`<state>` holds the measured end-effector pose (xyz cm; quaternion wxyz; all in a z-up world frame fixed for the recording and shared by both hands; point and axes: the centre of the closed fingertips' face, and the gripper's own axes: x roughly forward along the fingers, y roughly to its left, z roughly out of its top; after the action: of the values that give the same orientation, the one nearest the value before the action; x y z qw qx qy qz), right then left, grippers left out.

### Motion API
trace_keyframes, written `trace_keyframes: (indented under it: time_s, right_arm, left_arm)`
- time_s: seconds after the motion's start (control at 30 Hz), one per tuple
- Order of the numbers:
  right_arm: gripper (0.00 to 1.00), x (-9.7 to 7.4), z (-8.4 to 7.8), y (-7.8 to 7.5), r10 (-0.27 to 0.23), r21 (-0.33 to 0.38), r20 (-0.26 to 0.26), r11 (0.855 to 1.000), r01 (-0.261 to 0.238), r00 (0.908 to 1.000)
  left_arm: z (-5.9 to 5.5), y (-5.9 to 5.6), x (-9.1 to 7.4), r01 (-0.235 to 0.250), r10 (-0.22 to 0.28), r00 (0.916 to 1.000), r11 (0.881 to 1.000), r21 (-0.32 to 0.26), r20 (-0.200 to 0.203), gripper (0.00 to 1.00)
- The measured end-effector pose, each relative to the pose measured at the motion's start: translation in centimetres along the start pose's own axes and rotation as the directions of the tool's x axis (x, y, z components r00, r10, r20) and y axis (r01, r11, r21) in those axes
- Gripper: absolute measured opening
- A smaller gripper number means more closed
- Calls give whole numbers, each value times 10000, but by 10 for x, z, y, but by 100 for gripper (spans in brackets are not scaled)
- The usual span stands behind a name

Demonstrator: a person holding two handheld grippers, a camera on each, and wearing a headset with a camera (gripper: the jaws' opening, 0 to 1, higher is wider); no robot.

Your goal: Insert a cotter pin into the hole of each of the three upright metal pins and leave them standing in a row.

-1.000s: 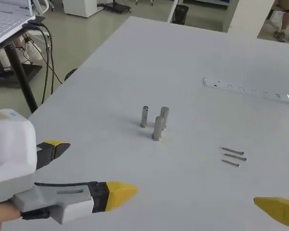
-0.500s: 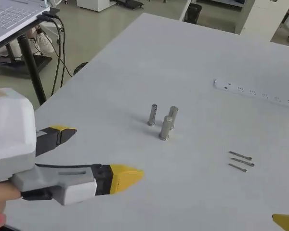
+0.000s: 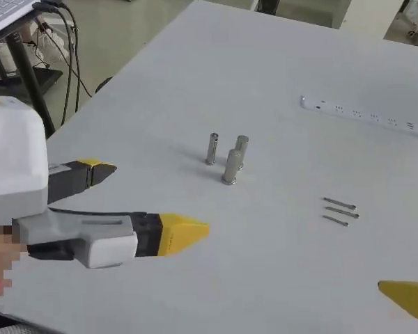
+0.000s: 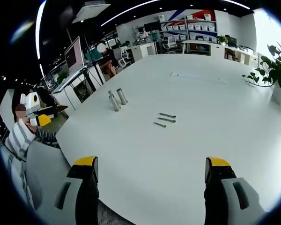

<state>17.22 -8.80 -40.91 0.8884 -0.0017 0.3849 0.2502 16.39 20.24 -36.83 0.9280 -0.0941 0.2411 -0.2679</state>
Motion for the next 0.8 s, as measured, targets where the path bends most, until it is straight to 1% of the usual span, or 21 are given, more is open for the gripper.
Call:
trace_keyframes:
  time_s: [0.1, 0.13, 0.2, 0.23, 0.33, 0.43, 0.57, 0.67, 0.8]
  right_arm:
    - [93, -1, -1, 0, 34, 15, 7, 10000, -34, 10000]
    - [93, -1, -1, 0, 26, 26, 41, 10000, -26, 10000]
    - [93, -2, -2, 0, 7, -6, 74, 10000, -7, 10000]
    - [93, -2, -5, 1, 71, -99, -37, 9999, -71, 10000]
    - [93, -2, -9, 3, 68, -262, -168, 9996, -72, 9998]
    - [93, -4, -12, 4, 90, -384, -212, 9992, -98, 9997]
    - [93, -5, -14, 9, 176, -458, -245, 9988, -187, 9995]
    - [92, -6, -13, 10, 143, -456, -158, 9988, -150, 9998]
    - [92, -8, -12, 13, 120, -422, -24, 9990, -121, 9999]
  left_arm:
    - [0, 2, 3, 46, -25, 9992, 9986, 518, -403, 97]
    - [1, 2, 4, 100, -72, 9990, 9980, 618, -445, 97]
    - [8, 3, 6, 183, -168, 9996, 9979, 621, -237, 97]
    - [10, 3, 7, 228, -220, 9997, 9977, 632, -138, 97]
    - [13, 0, 12, 354, -317, 9989, 9933, 1100, -349, 97]
    - [16, 0, 16, 438, -377, 9981, 9902, 1325, -481, 97]
    - [17, -1, 21, 523, -394, 9963, 9831, 1754, -763, 96]
    - [20, -2, 25, 642, -491, 9954, 9794, 1915, -825, 96]
    - [28, 4, 31, 832, -697, 9948, 9768, 1974, -745, 95]
